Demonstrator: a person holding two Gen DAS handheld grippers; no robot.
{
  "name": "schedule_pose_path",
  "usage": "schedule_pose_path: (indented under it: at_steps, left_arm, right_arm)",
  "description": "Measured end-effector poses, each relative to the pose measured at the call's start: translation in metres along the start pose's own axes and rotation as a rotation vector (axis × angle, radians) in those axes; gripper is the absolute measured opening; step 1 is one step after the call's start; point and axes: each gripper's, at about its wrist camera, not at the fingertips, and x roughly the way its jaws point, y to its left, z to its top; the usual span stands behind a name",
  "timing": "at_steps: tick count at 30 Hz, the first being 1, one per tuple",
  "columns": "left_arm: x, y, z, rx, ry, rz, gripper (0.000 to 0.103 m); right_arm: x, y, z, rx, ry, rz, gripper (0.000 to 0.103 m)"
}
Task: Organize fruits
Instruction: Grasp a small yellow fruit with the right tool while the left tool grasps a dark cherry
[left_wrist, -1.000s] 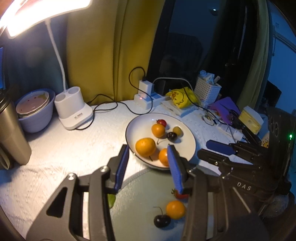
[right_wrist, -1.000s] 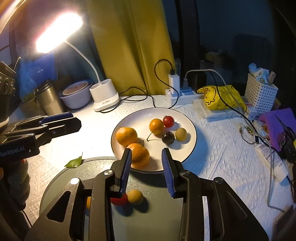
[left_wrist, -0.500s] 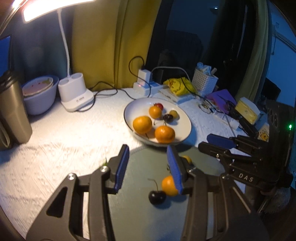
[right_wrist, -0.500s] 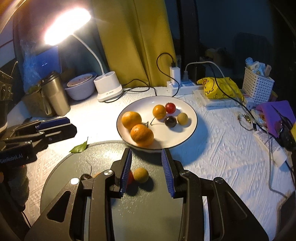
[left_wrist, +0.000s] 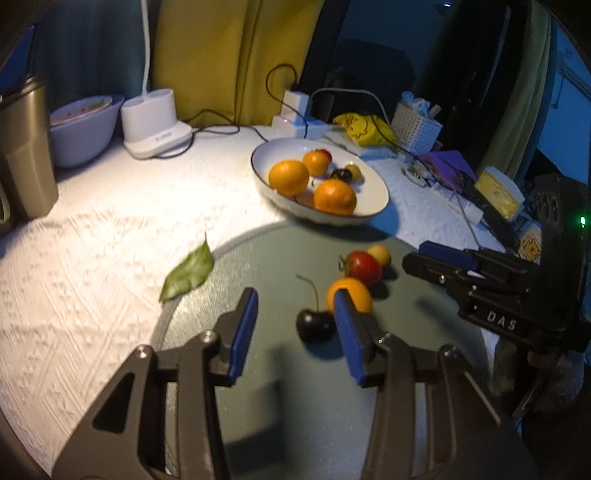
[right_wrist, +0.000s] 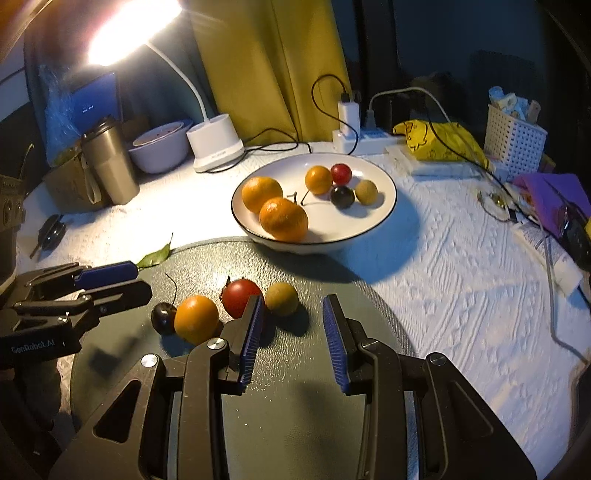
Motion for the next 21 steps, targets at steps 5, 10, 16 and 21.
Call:
schedule_pose_path:
  at_steps: [5, 10, 16, 21]
  left_arm:
    - [0.006, -0.003, -0.006, 0.017, 0.03, 0.005, 0.044]
    - [0.013, -0.004, -0.01, 0.025, 0.063, -0.006, 0.044]
    - [0.02, -0.01, -0.011, 0.047, 0.081, -0.016, 0.044]
    - [0.024, -0.011, -0.012, 0.061, 0.085, -0.018, 0.044]
  right_arm:
    - [0.007, -0.002, -0.002, 0.006, 0.016, 0.003, 0.036]
    - [0.015, -0.002, 0.0, 0.008, 0.027, 0.011, 0.036]
    - [0.026, -0.002, 0.004, 0.006, 0.042, 0.02, 0.036]
    - [0.033, -0.001, 0.008, 0.009, 0.056, 0.04, 0.036]
